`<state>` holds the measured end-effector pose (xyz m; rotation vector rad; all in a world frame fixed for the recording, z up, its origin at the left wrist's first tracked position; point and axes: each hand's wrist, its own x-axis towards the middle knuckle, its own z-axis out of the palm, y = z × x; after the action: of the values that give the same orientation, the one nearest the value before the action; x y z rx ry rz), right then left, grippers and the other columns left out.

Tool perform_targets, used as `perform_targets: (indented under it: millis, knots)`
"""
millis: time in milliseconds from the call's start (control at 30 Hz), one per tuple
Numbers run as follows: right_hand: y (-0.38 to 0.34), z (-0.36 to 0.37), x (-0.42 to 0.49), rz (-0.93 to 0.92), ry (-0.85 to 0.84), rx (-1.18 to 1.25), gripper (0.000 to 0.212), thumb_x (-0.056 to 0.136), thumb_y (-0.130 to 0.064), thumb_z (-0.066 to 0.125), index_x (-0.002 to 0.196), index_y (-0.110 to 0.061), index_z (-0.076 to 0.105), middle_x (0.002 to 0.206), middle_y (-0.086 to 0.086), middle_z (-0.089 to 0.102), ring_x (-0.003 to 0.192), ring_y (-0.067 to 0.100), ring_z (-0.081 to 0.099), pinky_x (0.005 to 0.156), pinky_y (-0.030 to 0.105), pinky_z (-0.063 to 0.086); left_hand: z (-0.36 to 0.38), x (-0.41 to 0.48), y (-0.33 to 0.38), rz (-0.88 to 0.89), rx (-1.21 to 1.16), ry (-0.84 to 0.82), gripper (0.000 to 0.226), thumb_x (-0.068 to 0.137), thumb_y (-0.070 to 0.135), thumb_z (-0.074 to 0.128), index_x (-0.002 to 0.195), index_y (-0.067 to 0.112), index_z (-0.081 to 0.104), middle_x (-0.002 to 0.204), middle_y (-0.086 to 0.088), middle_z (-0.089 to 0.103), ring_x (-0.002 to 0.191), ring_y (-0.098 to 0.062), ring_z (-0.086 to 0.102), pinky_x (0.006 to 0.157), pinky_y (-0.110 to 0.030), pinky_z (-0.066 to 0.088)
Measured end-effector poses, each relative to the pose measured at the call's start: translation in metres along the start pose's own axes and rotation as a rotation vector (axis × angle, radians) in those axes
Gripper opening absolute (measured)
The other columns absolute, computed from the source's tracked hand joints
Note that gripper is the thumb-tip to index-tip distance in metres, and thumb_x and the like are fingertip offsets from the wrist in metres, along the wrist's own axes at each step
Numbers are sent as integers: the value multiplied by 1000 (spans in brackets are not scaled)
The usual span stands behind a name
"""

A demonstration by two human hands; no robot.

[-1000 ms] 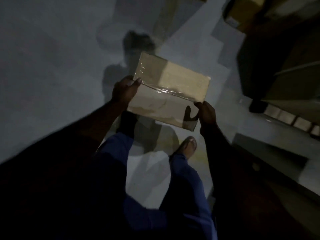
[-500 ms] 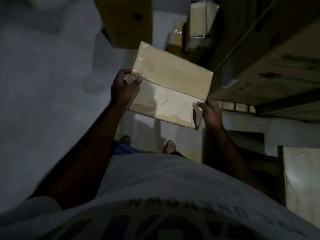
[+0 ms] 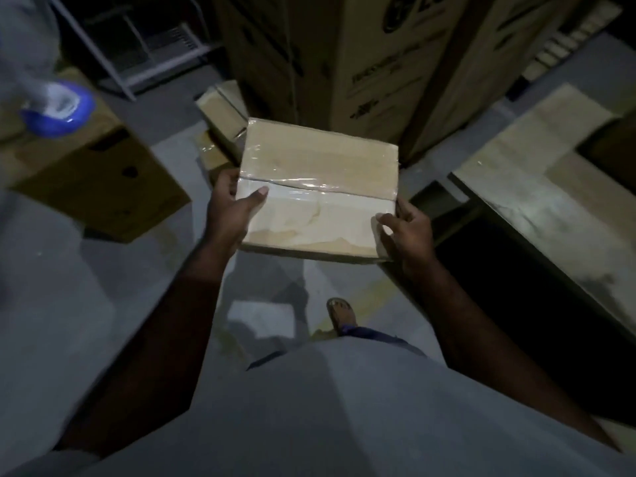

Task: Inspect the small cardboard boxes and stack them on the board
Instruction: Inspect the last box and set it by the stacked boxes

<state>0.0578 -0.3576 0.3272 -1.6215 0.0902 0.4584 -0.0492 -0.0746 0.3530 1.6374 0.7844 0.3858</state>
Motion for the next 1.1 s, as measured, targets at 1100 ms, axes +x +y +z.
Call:
perform_targets:
  millis: [1100]
  knots:
    - [-26,-471,7,-50,783,-260,60,88,-16,81,144,-18,61,146,3,62,134,23,57,106,25,42,544,-89,134,197,209,-634,64,71,55,83,123,23,64,111,8,73,101,-13,70,83,-25,58]
